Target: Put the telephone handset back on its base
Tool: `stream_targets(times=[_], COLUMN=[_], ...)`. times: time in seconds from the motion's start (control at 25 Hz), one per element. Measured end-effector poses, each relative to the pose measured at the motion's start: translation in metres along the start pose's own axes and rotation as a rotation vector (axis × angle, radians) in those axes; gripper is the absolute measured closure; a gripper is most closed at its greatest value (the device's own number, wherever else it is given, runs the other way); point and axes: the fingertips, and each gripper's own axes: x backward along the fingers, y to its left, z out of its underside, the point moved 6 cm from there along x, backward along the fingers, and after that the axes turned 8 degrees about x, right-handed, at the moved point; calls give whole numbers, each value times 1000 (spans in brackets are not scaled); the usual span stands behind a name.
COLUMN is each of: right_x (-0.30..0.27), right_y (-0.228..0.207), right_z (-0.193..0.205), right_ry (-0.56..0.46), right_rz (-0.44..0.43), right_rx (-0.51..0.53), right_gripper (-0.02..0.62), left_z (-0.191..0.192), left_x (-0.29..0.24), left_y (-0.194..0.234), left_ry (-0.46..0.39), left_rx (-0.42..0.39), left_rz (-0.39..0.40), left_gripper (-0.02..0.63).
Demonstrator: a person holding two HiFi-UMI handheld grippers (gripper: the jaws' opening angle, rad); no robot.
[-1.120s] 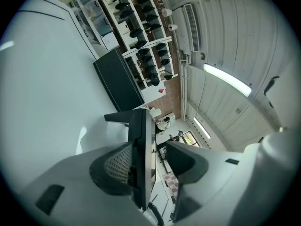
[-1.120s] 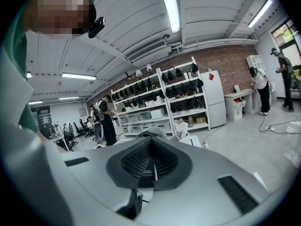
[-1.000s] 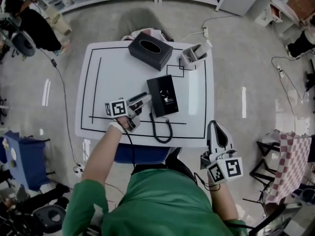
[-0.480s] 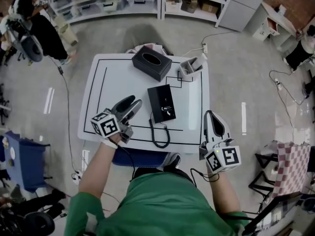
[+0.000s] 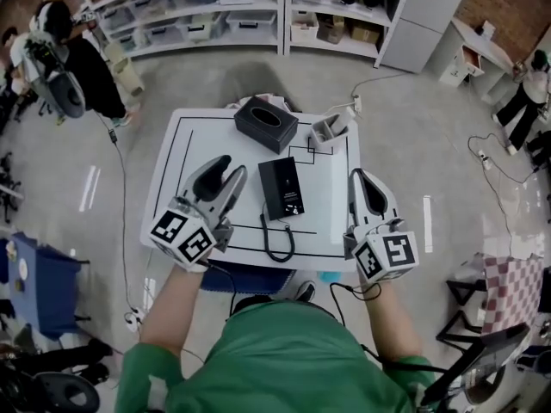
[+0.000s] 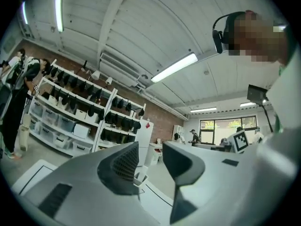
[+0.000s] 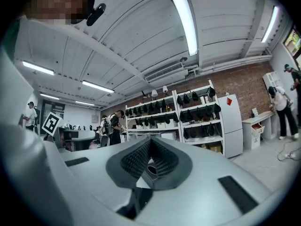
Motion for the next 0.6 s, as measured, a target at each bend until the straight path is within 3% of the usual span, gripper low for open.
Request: stream_targets(times=[0.08,0.16,0.24,0.6], right_x=[-1,-1,-2,10], right_y=[1,1,0,10], right_z=[-10,-19,-29,-62], right_ry=[-17,-36,-54,-133], right_rz=[-2,-4,-2,-20], right_rx=[12,29,45,155], right_gripper=[574,574,574,574], left_z=[-13,-26,-37,-62], left_x=[2,4,2,9], left_y=[-12,-23,-33,-59], left_ry=[-40,-76,-101,-164], left_rx=[-49,-93,-127,-254], left_rz=[-19,-36,-41,-121], left_gripper=[465,543,563,572])
